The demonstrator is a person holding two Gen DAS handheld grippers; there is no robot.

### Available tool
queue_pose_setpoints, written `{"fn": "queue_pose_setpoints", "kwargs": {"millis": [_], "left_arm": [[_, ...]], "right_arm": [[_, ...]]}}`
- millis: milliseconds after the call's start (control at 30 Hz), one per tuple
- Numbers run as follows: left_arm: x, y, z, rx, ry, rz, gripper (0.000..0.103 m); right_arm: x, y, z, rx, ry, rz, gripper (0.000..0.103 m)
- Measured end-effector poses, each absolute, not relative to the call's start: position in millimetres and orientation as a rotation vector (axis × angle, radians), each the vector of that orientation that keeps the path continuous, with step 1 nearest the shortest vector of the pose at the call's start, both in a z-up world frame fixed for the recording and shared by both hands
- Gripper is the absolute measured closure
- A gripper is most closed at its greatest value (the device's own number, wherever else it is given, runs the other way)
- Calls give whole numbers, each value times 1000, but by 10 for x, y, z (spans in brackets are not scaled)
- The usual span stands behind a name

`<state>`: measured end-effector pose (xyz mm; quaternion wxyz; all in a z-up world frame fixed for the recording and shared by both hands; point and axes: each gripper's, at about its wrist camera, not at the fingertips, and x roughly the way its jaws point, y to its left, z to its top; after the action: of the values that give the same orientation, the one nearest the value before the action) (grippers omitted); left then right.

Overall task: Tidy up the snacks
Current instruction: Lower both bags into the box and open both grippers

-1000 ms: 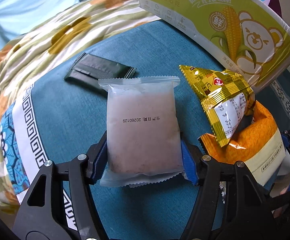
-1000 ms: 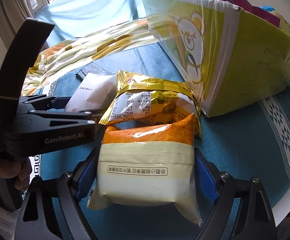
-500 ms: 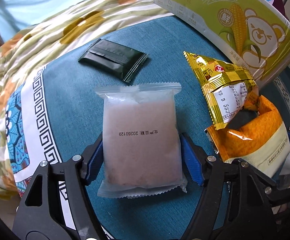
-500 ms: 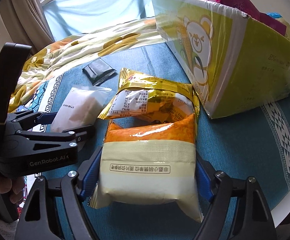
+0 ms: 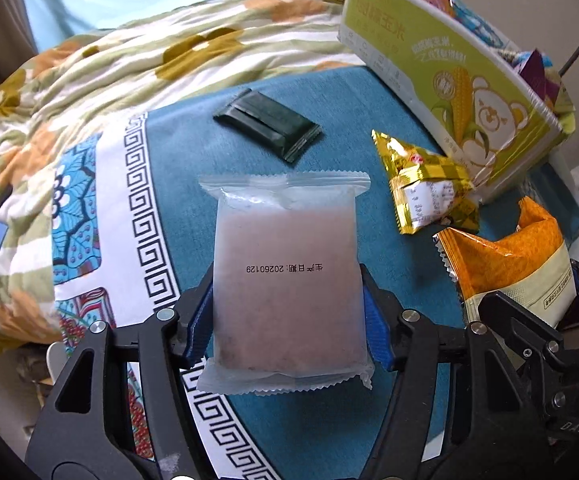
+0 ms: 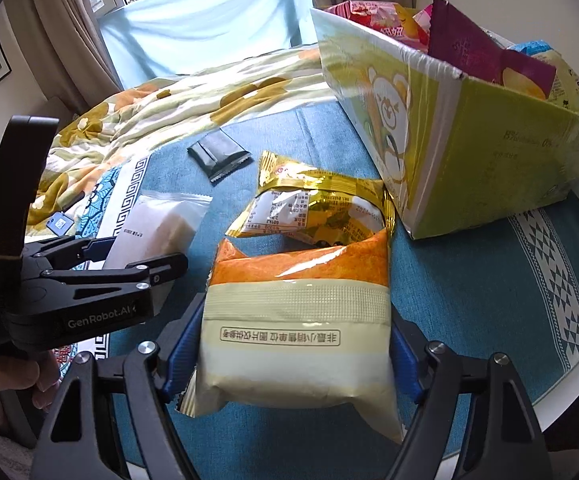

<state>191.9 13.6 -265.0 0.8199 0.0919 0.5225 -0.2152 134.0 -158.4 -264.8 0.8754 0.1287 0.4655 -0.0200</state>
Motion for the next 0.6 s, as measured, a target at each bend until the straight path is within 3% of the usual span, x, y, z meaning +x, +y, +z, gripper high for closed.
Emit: {"fn": "queue_pose_setpoints", "kwargs": {"millis": [333, 600], "left_arm": [[1820, -165, -1396, 98, 960, -458, 44], [2051, -1152, -792, 89, 846, -490, 44]], "right_arm": [[1210, -1995, -1475, 280, 821, 16, 28], [1326, -2794, -854, 249, 710, -10, 28]]}}
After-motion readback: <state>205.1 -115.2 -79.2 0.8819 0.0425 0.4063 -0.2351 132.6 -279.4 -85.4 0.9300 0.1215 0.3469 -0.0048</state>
